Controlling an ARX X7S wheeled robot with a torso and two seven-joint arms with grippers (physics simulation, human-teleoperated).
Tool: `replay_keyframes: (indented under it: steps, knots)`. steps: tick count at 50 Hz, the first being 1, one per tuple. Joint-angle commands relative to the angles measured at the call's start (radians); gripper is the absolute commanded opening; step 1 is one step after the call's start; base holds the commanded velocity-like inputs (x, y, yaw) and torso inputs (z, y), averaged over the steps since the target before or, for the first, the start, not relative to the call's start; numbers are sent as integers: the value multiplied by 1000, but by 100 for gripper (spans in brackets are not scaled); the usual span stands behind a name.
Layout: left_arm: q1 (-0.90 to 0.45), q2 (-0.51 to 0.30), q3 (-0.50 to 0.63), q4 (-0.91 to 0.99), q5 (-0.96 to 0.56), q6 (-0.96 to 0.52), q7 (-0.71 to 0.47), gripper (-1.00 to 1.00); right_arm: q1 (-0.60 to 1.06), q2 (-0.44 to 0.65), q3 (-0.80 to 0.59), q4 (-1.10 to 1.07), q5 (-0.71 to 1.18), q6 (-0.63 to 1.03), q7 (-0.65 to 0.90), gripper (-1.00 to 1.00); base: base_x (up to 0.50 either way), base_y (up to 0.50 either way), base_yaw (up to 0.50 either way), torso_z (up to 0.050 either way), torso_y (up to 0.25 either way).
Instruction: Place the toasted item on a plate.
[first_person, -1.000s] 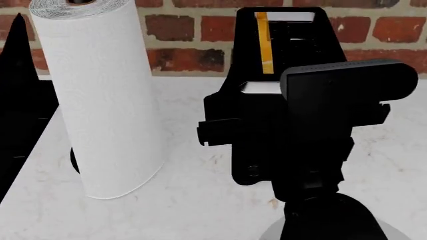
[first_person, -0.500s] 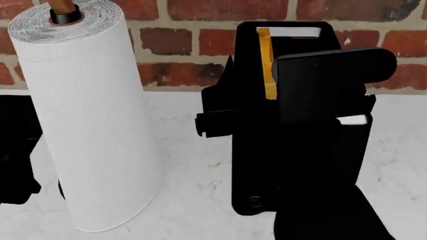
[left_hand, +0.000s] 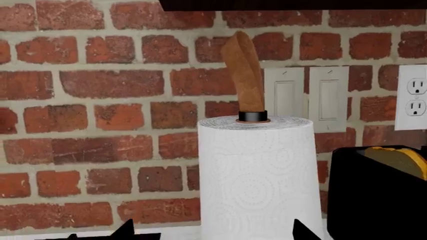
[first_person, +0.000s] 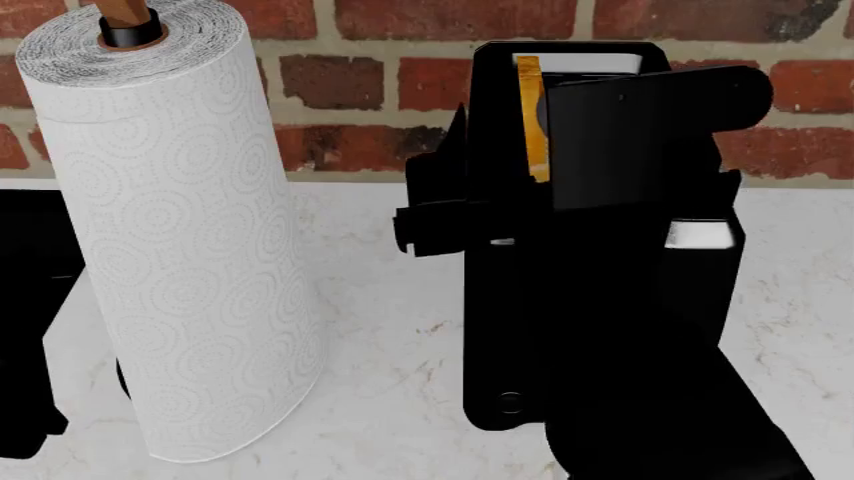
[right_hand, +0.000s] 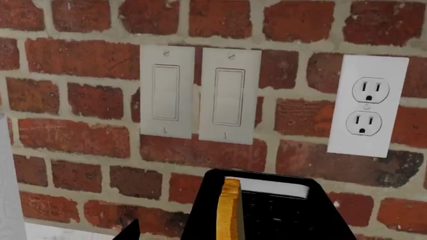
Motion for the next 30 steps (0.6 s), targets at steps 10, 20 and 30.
replay_keyframes:
  steps: [10, 20, 30]
  knots:
    - [-6, -40, 34, -15, -17, 40, -38, 100, 5, -116, 58, -29, -248, 78, -203, 100, 6, 0, 1, 0, 0]
    - [-6, -49, 46, -22, -16, 57, -43, 100, 52, -104, 55, -13, -225, 119, -188, 100, 0, 0, 0, 0, 0]
    - [-11, -57, 58, -17, -32, 65, -64, 100, 200, -81, 59, 106, -204, 246, -192, 100, 0, 0, 0, 0, 0]
